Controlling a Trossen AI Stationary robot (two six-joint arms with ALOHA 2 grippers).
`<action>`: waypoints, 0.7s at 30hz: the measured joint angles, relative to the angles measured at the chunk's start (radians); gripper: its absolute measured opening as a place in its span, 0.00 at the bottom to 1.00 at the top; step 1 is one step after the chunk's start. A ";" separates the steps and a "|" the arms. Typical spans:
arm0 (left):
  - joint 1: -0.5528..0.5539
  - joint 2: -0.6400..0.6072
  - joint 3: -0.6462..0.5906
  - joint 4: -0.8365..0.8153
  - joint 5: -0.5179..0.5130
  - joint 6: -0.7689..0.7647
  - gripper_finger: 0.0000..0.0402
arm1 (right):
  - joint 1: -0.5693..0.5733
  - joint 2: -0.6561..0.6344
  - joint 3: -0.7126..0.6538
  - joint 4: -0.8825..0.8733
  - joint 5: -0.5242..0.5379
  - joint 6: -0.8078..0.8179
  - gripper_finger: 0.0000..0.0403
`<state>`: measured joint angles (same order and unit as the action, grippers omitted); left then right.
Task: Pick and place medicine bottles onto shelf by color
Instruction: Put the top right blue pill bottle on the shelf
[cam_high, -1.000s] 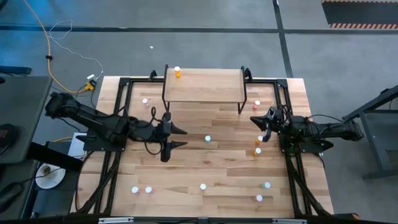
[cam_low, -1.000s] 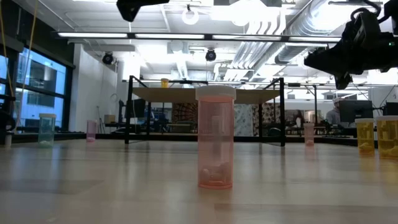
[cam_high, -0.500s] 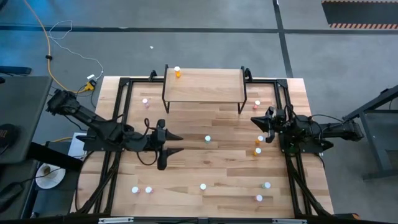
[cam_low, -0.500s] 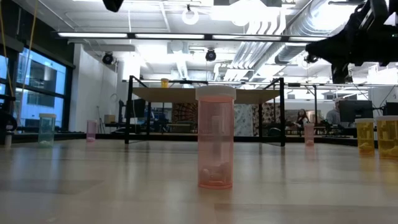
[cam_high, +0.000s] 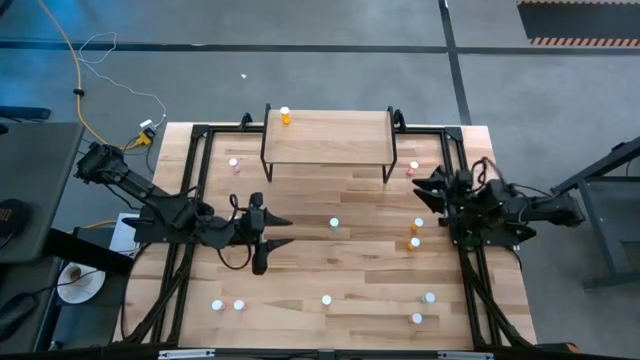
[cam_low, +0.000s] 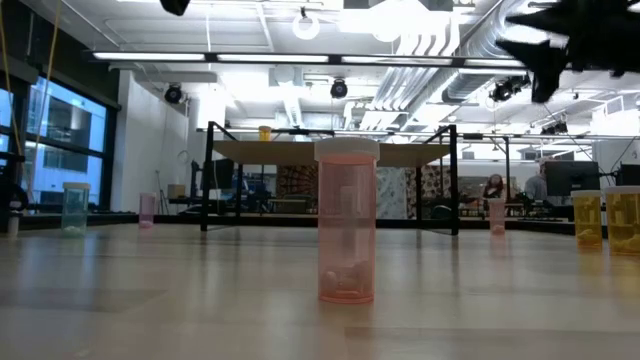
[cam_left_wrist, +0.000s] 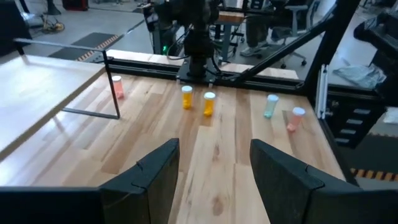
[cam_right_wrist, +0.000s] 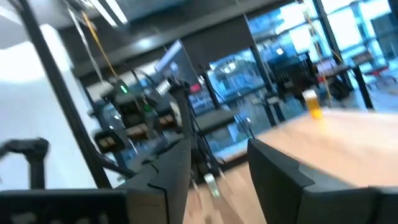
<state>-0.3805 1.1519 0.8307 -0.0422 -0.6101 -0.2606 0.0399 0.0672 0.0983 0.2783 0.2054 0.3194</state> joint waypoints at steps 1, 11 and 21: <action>0.000 0.000 0.000 -0.002 -0.005 0.006 0.47 | 0.000 0.006 0.018 0.005 -0.012 -0.012 0.38; 0.072 -0.001 0.000 -0.124 -0.082 -0.044 0.47 | 0.000 0.242 0.209 -0.008 -0.101 -0.189 0.38; 0.100 -0.001 0.000 -0.180 -0.081 -0.061 0.47 | 0.000 0.535 0.282 -0.009 -0.101 -0.193 0.38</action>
<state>-0.2810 1.1511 0.8303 -0.2218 -0.6908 -0.3214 0.0402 0.6022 0.3800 0.2691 0.1040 0.1265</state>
